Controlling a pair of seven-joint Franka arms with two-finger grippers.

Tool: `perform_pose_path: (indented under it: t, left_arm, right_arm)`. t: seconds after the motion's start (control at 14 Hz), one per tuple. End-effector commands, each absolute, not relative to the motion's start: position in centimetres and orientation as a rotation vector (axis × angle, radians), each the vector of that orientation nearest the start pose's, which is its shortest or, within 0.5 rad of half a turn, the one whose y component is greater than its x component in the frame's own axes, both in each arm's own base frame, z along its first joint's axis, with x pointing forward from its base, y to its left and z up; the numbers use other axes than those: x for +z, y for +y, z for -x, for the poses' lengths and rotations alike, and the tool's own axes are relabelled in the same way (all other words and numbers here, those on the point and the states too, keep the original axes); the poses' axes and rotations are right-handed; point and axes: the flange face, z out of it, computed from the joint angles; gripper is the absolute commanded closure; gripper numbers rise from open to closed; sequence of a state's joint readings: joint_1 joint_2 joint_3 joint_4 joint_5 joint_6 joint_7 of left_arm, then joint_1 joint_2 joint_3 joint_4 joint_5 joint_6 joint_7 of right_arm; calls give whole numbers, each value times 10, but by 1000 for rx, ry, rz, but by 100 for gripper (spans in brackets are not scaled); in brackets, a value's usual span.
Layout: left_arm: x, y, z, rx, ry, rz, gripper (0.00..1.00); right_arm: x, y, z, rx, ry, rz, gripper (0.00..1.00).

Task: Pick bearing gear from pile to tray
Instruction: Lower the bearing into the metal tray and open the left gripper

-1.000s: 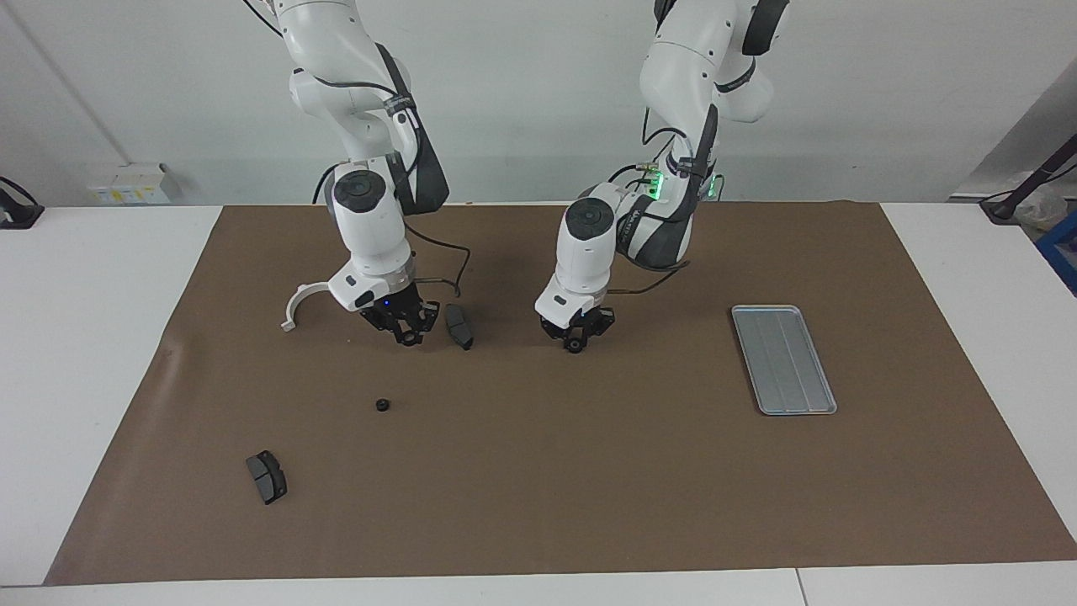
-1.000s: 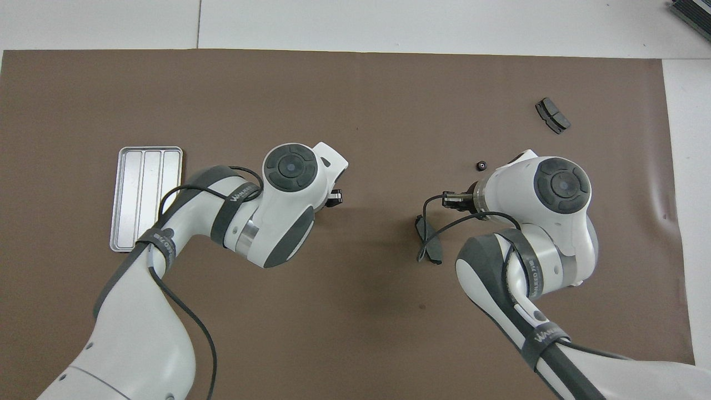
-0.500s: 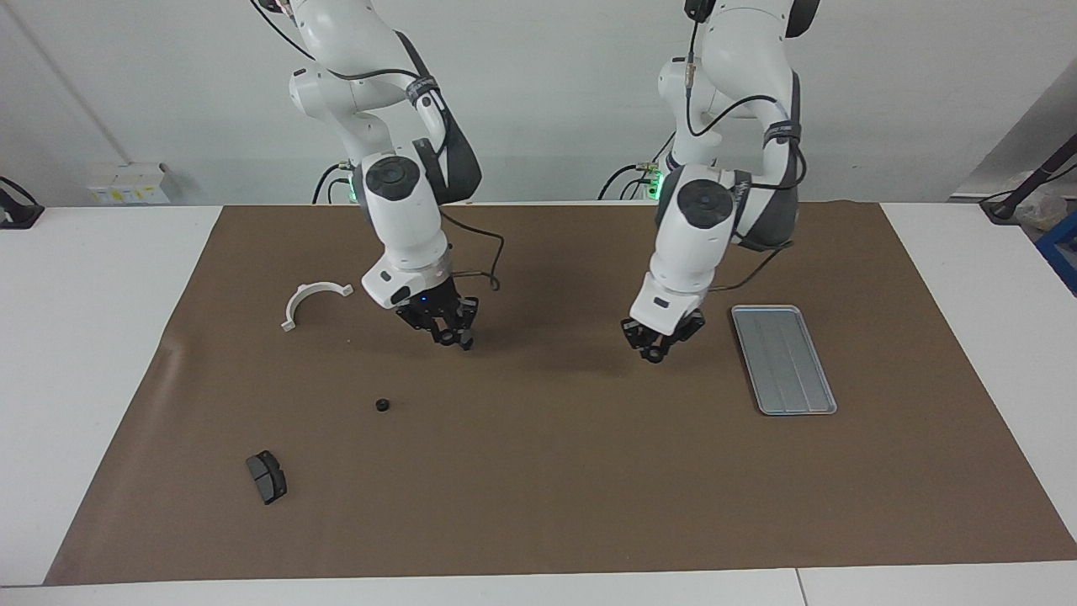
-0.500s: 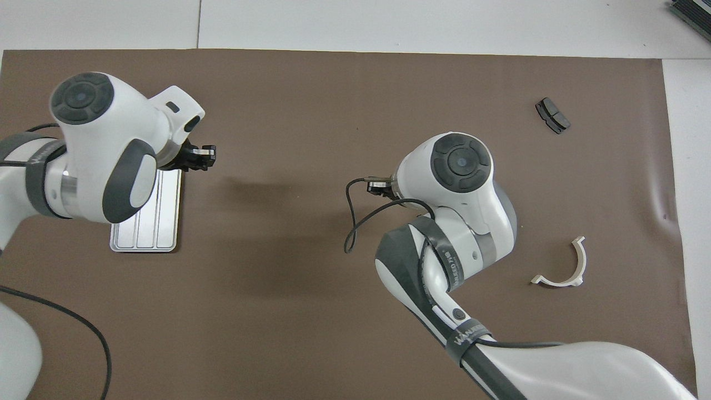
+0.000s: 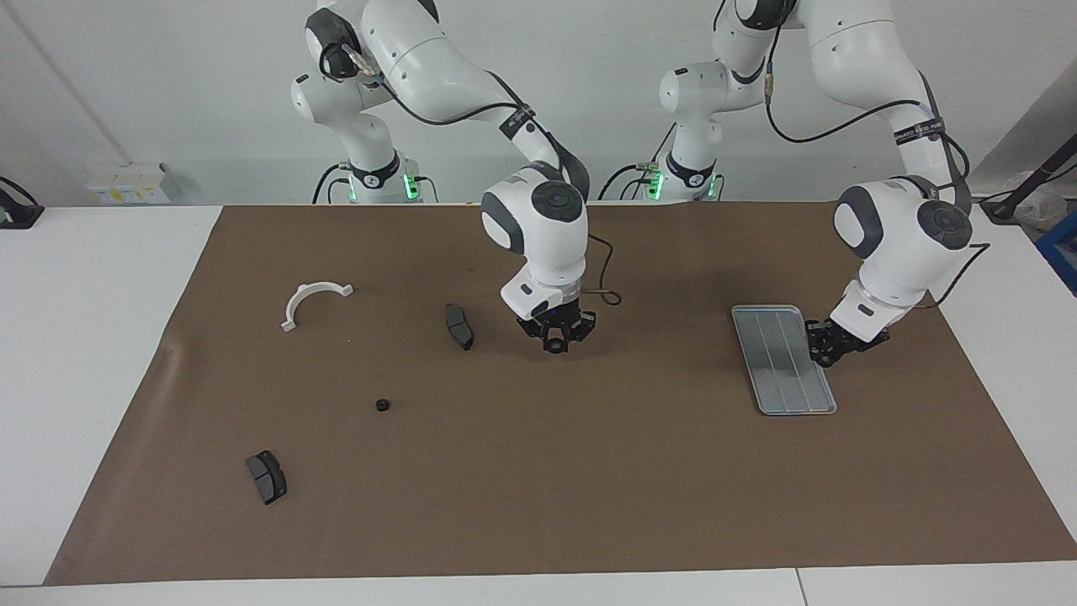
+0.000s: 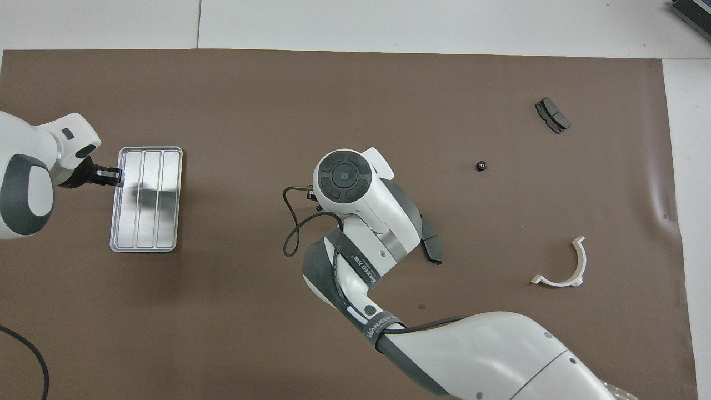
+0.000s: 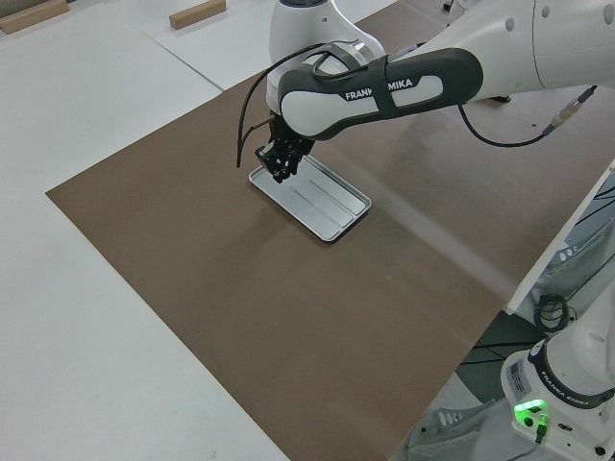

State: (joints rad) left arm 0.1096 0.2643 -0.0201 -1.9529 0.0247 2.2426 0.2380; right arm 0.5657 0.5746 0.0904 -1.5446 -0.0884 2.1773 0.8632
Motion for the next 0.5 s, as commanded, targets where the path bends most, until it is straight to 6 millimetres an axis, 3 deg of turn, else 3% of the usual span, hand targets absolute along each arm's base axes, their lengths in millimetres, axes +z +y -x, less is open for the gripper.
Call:
perform_pose_path:
  t: [0.0, 0.07, 0.14, 0.21, 0.29, 0.36, 0.43]
  left_arm:
    - [341, 46, -583, -56, 287, 3110, 50]
    - [337, 46, -581, -45, 285, 3111, 43]
    - [336, 45, -580, -40, 281, 3113, 42]
    - [336, 45, -580, -42, 281, 3113, 39]
    - [337, 46, -580, -45, 279, 3113, 36]
    - [341, 46, -584, -60, 275, 3116, 31]
    - [346, 42, -590, -79, 267, 3123, 29]
  right_arm:
    - [320, 430, -574, -153, 294, 3097, 100]
    - [316, 433, -573, -162, 289, 3085, 100]
    - [311, 434, -571, -163, 280, 3084, 97]
    - [308, 433, -569, -156, 277, 3089, 76]
    - [306, 432, -568, -154, 275, 3092, 40]
    - [300, 430, -566, -140, 276, 3101, 14]
    - [301, 430, -566, -139, 278, 3100, 9]
